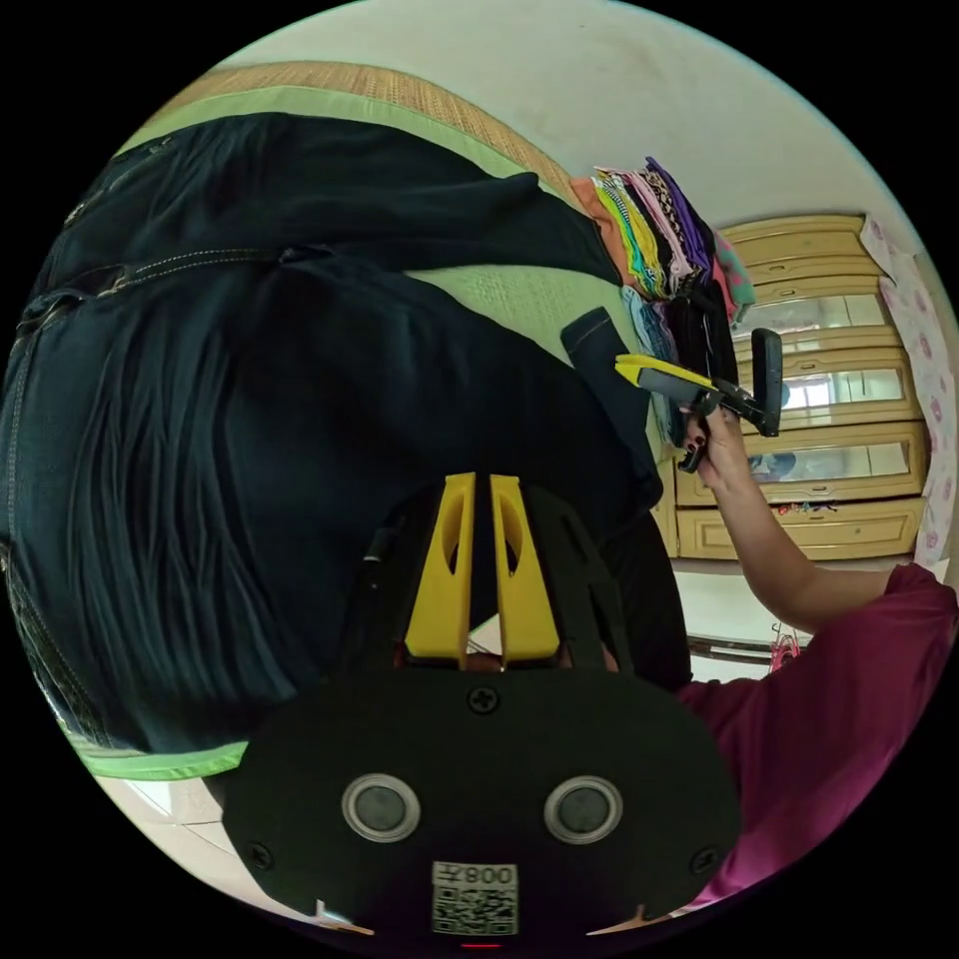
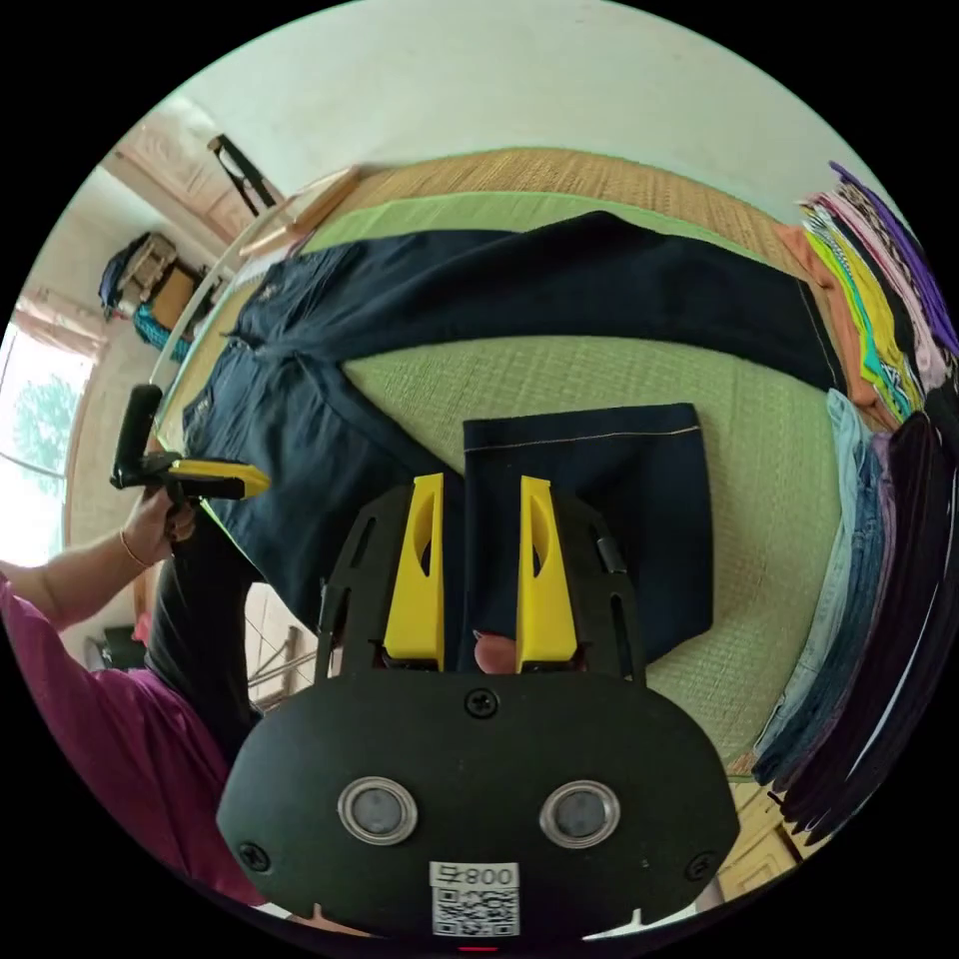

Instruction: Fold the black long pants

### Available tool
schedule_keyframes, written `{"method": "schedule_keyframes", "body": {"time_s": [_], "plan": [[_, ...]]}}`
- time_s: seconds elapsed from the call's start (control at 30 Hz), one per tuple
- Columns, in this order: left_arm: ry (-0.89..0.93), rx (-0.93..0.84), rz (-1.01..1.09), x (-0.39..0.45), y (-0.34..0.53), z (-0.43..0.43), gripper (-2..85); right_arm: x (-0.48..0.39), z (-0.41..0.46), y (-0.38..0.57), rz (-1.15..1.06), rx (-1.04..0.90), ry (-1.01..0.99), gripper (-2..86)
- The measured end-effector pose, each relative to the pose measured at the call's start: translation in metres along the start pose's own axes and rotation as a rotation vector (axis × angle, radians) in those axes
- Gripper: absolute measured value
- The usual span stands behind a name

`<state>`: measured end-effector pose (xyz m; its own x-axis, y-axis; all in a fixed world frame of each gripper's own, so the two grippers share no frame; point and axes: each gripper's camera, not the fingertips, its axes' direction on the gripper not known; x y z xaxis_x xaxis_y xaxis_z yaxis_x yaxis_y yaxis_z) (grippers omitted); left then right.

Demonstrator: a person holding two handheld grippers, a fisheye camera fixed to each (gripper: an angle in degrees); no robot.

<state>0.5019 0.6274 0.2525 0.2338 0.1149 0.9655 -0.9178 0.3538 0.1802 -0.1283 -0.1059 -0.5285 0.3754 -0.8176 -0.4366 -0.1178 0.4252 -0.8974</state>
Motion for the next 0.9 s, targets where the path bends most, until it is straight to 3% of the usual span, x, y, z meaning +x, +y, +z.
{"method": "schedule_keyframes", "body": {"time_s": [0.2,0.37,0.53,0.7,0.8,0.9], "plan": [[-0.013,-0.007,0.001,0.020,-0.011,0.013,1.6,-0.010,0.016,0.007,0.020,-0.068,0.121,5.7],[-0.034,0.009,-0.019,0.022,-0.018,0.011,0.6,0.031,-0.073,0.040,0.145,0.083,-0.022,4.7],[-0.045,0.020,-0.049,0.020,-0.024,0.010,0.2,0.116,-0.204,0.181,0.472,0.325,0.012,1.7],[-0.079,0.010,-0.075,0.023,-0.031,0.018,0.1,0.173,-0.218,0.334,0.874,0.456,-0.116,0.4],[-0.118,0.001,-0.083,0.027,-0.037,0.020,0.1,0.157,-0.201,0.343,0.881,0.456,-0.189,0.1],[-0.159,-0.015,-0.079,0.033,-0.046,0.020,0.1,0.142,-0.175,0.294,0.788,0.387,-0.233,0.1]]}}
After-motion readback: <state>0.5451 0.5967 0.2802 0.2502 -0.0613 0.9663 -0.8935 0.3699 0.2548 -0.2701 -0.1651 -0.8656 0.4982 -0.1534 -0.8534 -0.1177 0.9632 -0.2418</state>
